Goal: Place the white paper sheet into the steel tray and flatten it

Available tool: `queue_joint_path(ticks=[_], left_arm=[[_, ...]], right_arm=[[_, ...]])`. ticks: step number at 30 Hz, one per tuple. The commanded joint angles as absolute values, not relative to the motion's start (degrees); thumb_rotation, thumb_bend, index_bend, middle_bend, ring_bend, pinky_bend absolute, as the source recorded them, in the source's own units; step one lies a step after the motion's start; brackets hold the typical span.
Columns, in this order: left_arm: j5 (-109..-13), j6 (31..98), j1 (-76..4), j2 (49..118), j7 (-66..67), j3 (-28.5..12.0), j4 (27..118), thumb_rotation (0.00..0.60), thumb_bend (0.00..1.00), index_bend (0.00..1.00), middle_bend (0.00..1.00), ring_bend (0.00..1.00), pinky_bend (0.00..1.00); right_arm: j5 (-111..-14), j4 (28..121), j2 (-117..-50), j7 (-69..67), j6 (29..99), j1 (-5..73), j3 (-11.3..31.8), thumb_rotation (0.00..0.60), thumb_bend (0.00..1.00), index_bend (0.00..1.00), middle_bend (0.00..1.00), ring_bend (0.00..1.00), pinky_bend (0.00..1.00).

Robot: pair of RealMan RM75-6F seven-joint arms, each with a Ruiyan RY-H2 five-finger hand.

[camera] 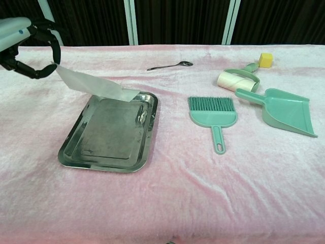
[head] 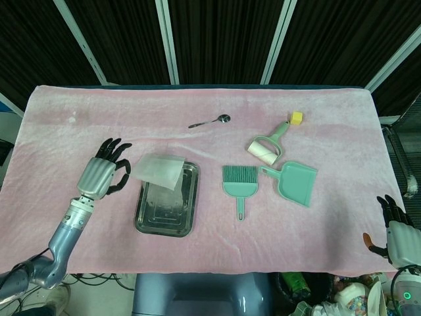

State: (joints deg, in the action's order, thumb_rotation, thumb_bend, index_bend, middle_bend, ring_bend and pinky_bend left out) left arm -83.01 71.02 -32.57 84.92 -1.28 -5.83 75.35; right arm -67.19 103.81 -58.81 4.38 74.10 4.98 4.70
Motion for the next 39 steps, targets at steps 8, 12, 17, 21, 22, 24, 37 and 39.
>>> queue_joint_path(ticks=[8, 12, 17, 21, 22, 24, 37, 39], left_arm=[[-82.0, 68.6, -31.5, 85.5, 0.0, -4.8, 77.9, 0.6, 0.46, 0.62, 0.13, 0.0, 0.0], [-82.0, 67.4, -32.4, 85.9, 0.9, -5.2, 78.4, 0.6, 0.46, 0.62, 0.13, 0.0, 0.0], [-79.0, 63.2, -33.9, 85.9, 5.1, -5.9, 82.2, 0.6, 0.46, 0.62, 0.13, 0.0, 0.0], [-74.5, 61.2, -33.9, 85.5, 10.1, -6.5, 85.7, 0.6, 0.46, 0.62, 0.13, 0.0, 0.0], [-73.3, 60.9, -33.9, 85.5, 11.2, -6.7, 86.4, 0.6, 0.46, 0.62, 0.13, 0.0, 0.0], [-70.8, 60.3, -34.0, 85.6, 12.7, -7.3, 87.7, 0.6, 0.46, 0.62, 0.12, 0.0, 0.0], [-61.6, 56.5, -34.5, 83.1, 13.9, -8.9, 94.5, 0.6, 0.45, 0.62, 0.12, 0.0, 0.0], [-61.2, 56.6, -34.6, 82.6, 14.5, -8.9, 95.1, 0.6, 0.45, 0.62, 0.12, 0.0, 0.0]], right_arm=[[-67.3, 103.9, -58.8, 4.4, 74.0, 5.0, 4.6, 0.6, 0.26, 0.06, 0.02, 0.1, 0.15], [-67.1, 103.9, -58.8, 4.4, 74.0, 5.0, 4.7, 0.6, 0.26, 0.06, 0.02, 0.1, 0.15], [-67.2, 103.9, -58.7, 4.2, 74.0, 5.0, 4.7, 0.6, 0.26, 0.06, 0.02, 0.1, 0.15], [-67.3, 103.9, -58.6, 4.0, 74.0, 5.0, 4.7, 0.6, 0.26, 0.06, 0.02, 0.1, 0.15], [-67.4, 103.8, -58.6, 4.0, 74.1, 5.0, 4.7, 0.6, 0.26, 0.06, 0.02, 0.1, 0.15], [-67.5, 103.8, -58.6, 4.0, 74.1, 5.0, 4.6, 0.6, 0.26, 0.06, 0.02, 0.1, 0.15], [-67.4, 103.8, -58.8, 4.2, 74.1, 5.0, 4.6, 0.6, 0.26, 0.06, 0.02, 0.1, 0.15], [-67.5, 103.8, -58.8, 4.3, 74.1, 5.0, 4.6, 0.6, 0.26, 0.06, 0.02, 0.1, 0.15]])
